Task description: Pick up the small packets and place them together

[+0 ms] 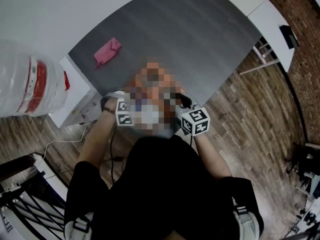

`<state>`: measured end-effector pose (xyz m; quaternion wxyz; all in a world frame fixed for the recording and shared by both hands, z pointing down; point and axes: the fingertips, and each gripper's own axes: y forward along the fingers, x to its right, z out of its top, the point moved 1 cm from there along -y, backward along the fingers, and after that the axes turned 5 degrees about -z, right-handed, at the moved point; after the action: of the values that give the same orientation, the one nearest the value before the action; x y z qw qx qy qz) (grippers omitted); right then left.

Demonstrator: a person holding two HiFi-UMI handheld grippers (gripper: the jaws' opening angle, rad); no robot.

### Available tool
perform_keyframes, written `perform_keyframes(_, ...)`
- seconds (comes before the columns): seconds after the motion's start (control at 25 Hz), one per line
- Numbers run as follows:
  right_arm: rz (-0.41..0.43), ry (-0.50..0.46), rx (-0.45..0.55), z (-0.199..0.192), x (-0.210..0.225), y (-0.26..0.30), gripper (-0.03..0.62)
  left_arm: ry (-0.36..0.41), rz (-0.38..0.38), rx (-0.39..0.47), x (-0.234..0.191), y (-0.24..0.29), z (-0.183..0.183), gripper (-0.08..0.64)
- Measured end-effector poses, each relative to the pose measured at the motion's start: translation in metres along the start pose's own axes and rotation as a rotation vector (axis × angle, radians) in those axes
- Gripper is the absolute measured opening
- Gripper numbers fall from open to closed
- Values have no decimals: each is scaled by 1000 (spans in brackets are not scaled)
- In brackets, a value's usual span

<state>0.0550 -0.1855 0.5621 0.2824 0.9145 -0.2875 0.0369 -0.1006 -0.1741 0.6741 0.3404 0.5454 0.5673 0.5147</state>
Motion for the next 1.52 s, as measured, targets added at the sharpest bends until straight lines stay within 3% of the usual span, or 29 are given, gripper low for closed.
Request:
perform_keyframes(0.36,46,-36,12,6,-16,4,137,-71,18,108,9,-28,13,11)
perform_keyframes(0.8,107,-73,24,12,-41,13,137,-117,87,127,15,-60,13,11)
perform_keyframes(1.12,76,-63,39,12,-34,7,137,-84,164,153,-8,-70,31,11)
perform_keyframes(1.52,-45,9,61,0,4,-21,137,26,118,229,-31,-59,86,11)
